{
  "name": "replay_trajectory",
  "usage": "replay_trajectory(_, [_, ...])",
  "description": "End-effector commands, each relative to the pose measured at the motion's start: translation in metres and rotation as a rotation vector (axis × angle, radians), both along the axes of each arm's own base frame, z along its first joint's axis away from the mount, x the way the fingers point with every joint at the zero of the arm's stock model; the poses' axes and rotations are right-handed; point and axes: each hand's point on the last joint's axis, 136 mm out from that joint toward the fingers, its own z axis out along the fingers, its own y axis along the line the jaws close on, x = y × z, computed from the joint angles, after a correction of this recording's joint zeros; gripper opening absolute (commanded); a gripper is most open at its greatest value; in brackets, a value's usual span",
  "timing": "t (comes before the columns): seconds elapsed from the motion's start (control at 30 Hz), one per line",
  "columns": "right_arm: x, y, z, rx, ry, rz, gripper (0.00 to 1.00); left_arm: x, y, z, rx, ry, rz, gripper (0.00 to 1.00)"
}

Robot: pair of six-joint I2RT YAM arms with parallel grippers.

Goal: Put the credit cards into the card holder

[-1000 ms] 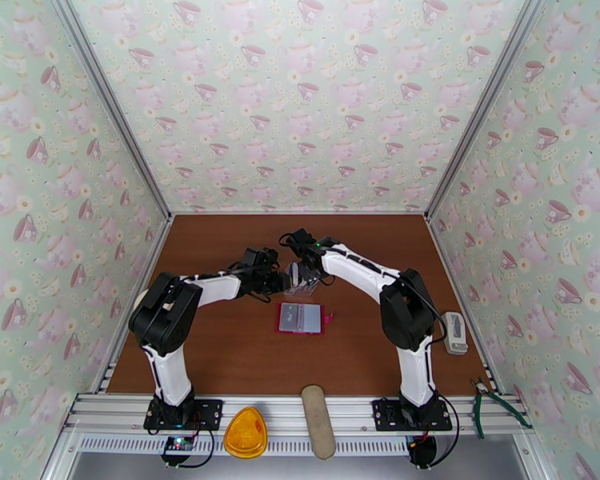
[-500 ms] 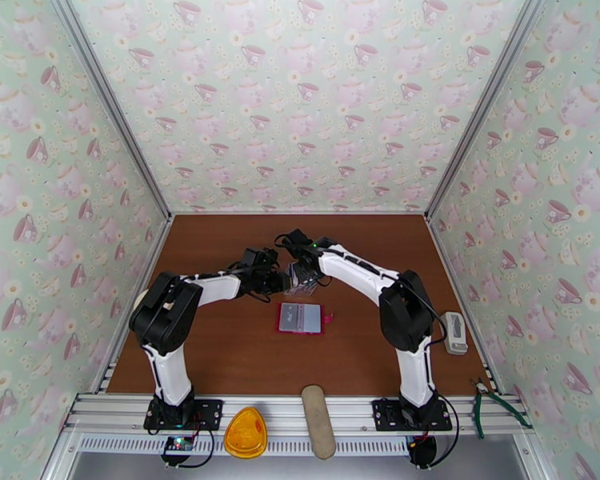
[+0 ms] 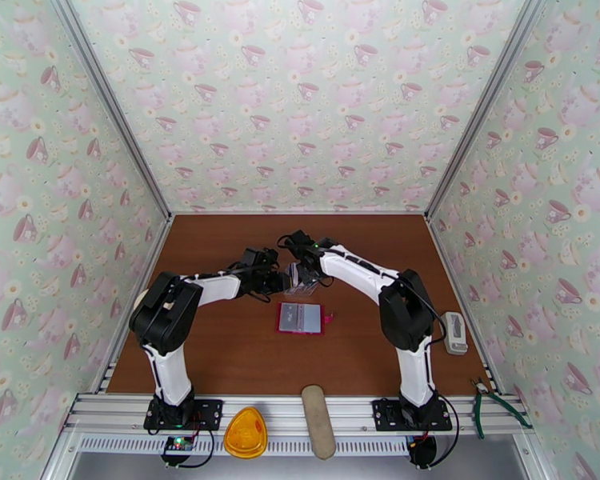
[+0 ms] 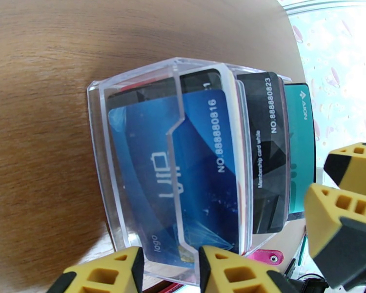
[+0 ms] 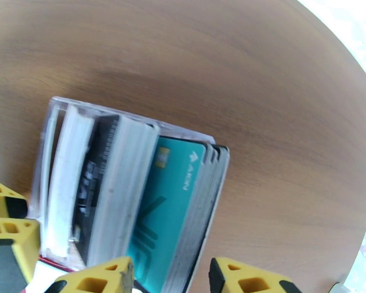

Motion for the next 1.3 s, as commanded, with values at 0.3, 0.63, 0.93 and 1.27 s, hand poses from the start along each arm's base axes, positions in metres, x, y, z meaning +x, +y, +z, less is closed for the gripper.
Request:
replay_trajectory(0.3, [-0.002, -0.007, -0.016, 0.028, 0.038, -0.015, 0.47, -0.003, 0.004, -0.017, 0.028, 0.054, 0.010, 0.37])
replay_trajectory(0.63, [0.008, -0.016, 0.008, 0.010, -0.007, -0.024, 0.41, -0.003, 0.005, -0.019, 0.031, 0.059, 0.010, 0.36])
replay_trajectory(0.93, [0.008, -0.016, 0.015, 0.007, -0.015, -0.024, 0.38, -0.003, 0.005, -0.019, 0.032, 0.060, 0.012, 0.36])
replay_trajectory(1.27, [0.007, -0.015, 0.019, 0.008, -0.013, -0.017, 0.31, -0.003, 0.005, -0.019, 0.030, 0.062, 0.012, 0.37])
